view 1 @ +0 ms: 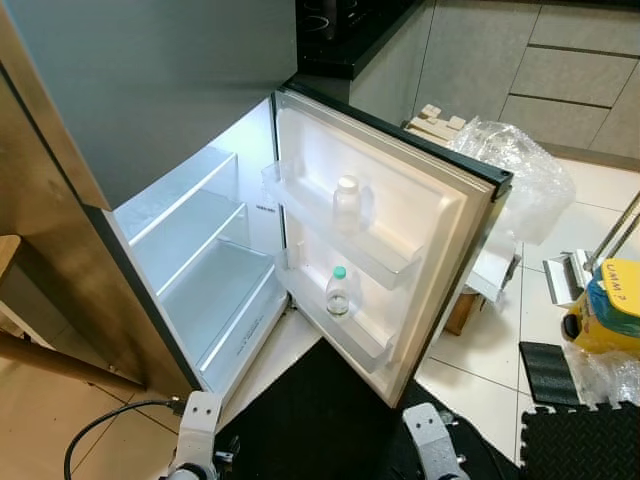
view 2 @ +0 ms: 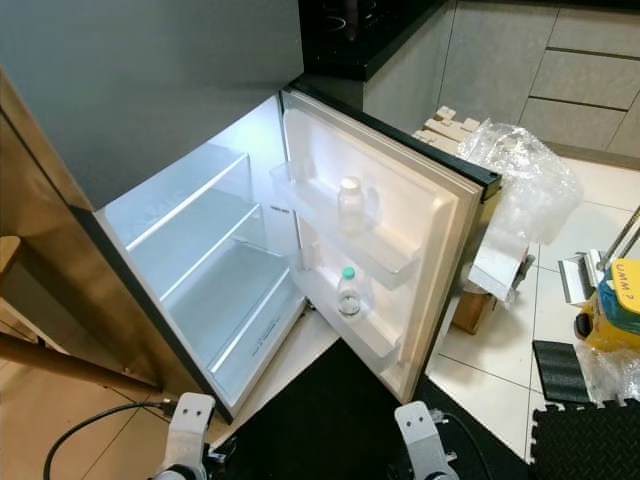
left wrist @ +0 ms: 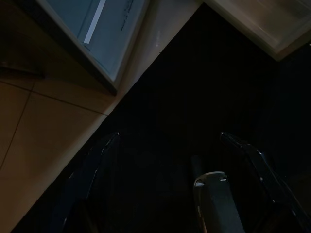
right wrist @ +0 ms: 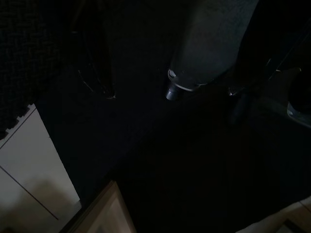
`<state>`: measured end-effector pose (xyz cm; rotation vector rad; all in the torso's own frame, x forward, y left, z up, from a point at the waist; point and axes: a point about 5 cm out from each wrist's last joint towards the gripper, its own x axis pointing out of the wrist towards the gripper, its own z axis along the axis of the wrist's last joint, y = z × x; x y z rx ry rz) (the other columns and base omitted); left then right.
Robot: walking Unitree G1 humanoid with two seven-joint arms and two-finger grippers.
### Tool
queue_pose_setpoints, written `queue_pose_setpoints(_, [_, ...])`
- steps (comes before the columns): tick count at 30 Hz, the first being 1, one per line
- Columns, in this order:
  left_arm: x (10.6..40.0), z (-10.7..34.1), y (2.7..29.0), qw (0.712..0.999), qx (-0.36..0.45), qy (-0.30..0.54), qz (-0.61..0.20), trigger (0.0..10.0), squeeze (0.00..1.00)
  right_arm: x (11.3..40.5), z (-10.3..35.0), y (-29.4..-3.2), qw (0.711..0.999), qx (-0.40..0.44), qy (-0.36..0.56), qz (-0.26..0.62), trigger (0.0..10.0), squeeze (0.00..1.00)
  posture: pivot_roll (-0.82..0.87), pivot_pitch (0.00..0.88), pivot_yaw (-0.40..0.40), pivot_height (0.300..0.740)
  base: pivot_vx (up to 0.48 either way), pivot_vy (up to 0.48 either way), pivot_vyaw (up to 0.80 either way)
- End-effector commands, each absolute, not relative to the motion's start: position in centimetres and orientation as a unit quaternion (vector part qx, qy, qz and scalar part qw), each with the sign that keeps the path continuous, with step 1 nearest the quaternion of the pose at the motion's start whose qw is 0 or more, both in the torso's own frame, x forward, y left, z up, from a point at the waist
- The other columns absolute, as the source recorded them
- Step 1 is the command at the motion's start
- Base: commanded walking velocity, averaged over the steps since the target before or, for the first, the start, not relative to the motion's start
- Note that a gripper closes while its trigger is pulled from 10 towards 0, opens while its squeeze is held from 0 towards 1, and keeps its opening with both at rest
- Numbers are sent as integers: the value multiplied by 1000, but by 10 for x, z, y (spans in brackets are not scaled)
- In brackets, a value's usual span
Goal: Restocking fridge
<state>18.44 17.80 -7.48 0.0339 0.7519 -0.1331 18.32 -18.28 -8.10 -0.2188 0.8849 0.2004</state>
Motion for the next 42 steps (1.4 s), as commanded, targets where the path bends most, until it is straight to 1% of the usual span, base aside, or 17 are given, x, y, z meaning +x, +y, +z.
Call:
queue_pose_setpoints(1, [182, -75, 183, 927, 20, 369, -62, 10000, 0, 184, -81, -181, 897, -94, 422, 94, 10000, 0, -89, 42, 40, 719, 0, 0, -581])
queue_pose_setpoints(6, [184, -74, 183, 929, 19, 366, -58, 10000, 0, 185, -80, -180, 897, -94, 420, 96, 10000, 0, -87, 46, 41, 719, 0, 0, -800])
queue_pose_setpoints(17, [184, -74, 186, 930, 15, 364, -47, 10000, 0, 188, -78, -177, 901, -99, 410, 105, 10000, 0, -90, 50, 40, 719, 0, 0, 0])
queue_pose_setpoints(19, [184, -74, 186, 931, 14, 362, -44, 10000, 0, 188, -78, -177, 899, -104, 410, 113, 10000, 0, -83, 60, 20, 719, 0, 0, 0])
queue_pose_setpoints(26, [184, -73, 184, 936, 6, 350, -36, 10000, 0, 193, -75, -176, 896, -125, 402, 140, 10000, 0, -81, 64, -9, 719, 0, 0, 0])
queue_pose_setpoints(28, [183, -73, 182, 937, 2, 348, -29, 10000, 0, 197, -72, -176, 897, -131, 396, 149, 10000, 0, -74, 67, -30, 719, 0, 0, 0])
queue_pose_setpoints(33, [183, -73, 180, 938, 0, 345, -28, 10000, 0, 199, -72, -177, 896, -134, 395, 151, 10000, 0, -68, 71, -35, 719, 0, 0, 0])
queue_pose_setpoints(36, [181, -74, 176, 939, 7, 342, -41, 10000, 0, 200, -71, -177, 897, -134, 393, 149, 10000, 0, -68, 74, -29, 719, 0, -405, 0])
queue_pose_setpoints(42, [180, -74, 178, 938, 12, 345, -44, 10000, 0, 198, -72, -175, 897, -132, 395, 148, 10000, 0, -75, 74, -13, 719, 0, -480, 0])
